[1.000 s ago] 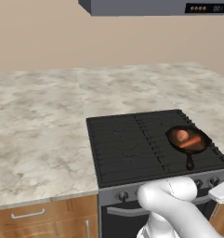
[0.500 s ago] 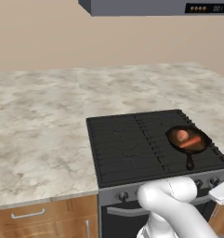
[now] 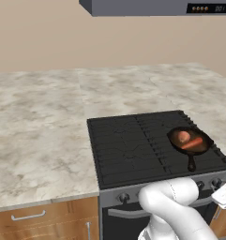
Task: Put the onion and carrot in the pan. Then turn on the front right burner and set the heat to medium.
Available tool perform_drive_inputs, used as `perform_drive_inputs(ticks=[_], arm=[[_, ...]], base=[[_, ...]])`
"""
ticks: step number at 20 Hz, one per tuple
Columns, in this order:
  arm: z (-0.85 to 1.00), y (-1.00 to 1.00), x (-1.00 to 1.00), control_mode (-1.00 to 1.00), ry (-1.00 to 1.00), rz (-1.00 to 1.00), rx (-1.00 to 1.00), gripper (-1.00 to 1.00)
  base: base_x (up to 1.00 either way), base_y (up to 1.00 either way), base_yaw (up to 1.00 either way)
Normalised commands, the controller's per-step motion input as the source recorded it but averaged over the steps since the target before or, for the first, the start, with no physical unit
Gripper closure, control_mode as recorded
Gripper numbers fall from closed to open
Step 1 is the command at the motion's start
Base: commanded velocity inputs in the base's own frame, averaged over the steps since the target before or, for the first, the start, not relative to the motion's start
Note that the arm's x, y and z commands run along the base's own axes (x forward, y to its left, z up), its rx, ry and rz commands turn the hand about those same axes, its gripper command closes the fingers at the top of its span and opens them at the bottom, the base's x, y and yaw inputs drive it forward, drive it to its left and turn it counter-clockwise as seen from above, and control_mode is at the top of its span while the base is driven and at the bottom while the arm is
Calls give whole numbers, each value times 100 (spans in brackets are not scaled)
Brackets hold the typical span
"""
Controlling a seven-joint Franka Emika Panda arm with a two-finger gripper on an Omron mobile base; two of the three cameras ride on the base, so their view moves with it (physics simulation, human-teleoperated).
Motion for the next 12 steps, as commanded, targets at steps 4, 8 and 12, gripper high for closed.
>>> perform_drive_inputs(ticks=[4, 8, 12], arm=[[0, 0, 15, -100, -11, 35, -24, 100], [0, 0, 20, -100, -9, 34, -27, 100], [0, 0, 15, -100, -9, 38, -31, 100]], base=[[0, 0, 0], [0, 0, 0], [0, 0, 0]])
